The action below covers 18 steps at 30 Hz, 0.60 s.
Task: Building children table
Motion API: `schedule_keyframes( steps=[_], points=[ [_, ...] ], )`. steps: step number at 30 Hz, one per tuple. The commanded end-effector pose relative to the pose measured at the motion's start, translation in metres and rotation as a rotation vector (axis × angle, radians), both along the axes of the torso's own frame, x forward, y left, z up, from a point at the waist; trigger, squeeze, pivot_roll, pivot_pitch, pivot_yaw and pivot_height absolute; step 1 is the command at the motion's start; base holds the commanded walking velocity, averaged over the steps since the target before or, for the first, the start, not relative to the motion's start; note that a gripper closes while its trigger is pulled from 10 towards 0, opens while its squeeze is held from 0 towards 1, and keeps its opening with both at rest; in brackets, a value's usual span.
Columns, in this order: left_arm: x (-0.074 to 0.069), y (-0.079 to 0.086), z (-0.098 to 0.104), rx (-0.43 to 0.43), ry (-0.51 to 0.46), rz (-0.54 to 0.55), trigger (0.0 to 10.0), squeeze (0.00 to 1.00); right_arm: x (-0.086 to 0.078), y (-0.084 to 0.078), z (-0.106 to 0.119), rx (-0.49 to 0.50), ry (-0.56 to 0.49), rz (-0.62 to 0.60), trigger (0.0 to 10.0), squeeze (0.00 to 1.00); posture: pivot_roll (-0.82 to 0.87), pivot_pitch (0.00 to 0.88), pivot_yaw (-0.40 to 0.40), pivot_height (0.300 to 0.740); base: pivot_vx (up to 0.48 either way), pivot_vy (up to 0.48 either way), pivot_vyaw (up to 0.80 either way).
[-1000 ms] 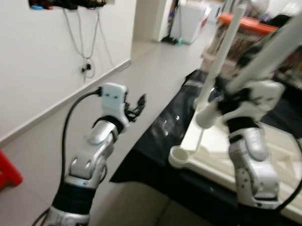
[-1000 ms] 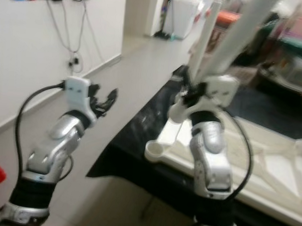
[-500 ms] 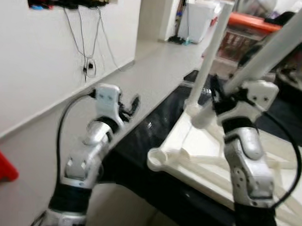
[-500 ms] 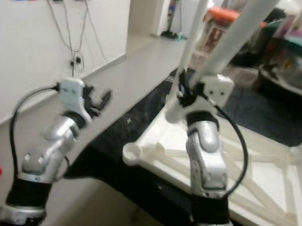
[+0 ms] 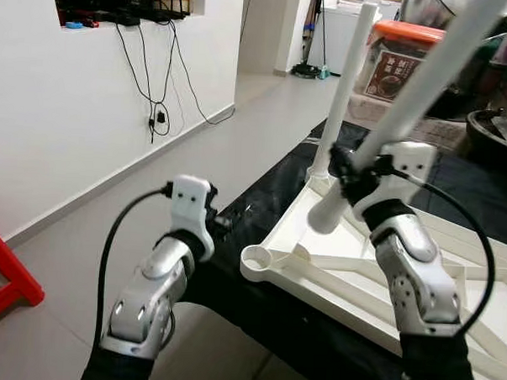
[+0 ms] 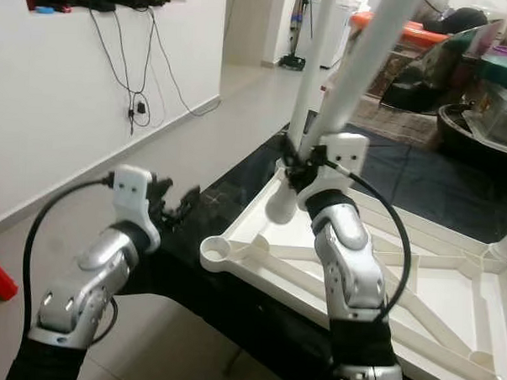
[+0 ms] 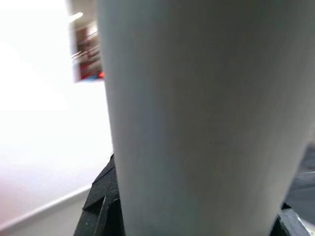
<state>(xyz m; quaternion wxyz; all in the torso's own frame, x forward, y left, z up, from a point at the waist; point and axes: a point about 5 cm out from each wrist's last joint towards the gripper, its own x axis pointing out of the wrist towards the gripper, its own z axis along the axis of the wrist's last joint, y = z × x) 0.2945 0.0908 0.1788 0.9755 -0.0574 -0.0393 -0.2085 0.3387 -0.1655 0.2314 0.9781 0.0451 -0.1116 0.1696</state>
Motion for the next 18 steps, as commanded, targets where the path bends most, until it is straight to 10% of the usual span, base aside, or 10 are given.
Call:
schedule_keyframes(
  steps=[1, 18],
  points=[
    [-0.006, -0.002, 0.001, 0.002, 0.007, -0.021, 10.0, 0.0, 0.006, 0.005, 0.001, 0.01, 0.032, 0.096, 10.0, 0.0, 0.16, 0.0, -0.139, 0.74, 0.0, 0.0, 0.0],
    [-0.049, -0.003, -0.006, 0.003, 0.105, -0.094, 10.0, 0.0, 0.002, 0.027, 0.004, 0.141, 0.118, 0.77, 10.0, 0.0, 0.19, 0.133, -0.133, 0.74, 0.0, 0.0, 0.0]
  ],
)
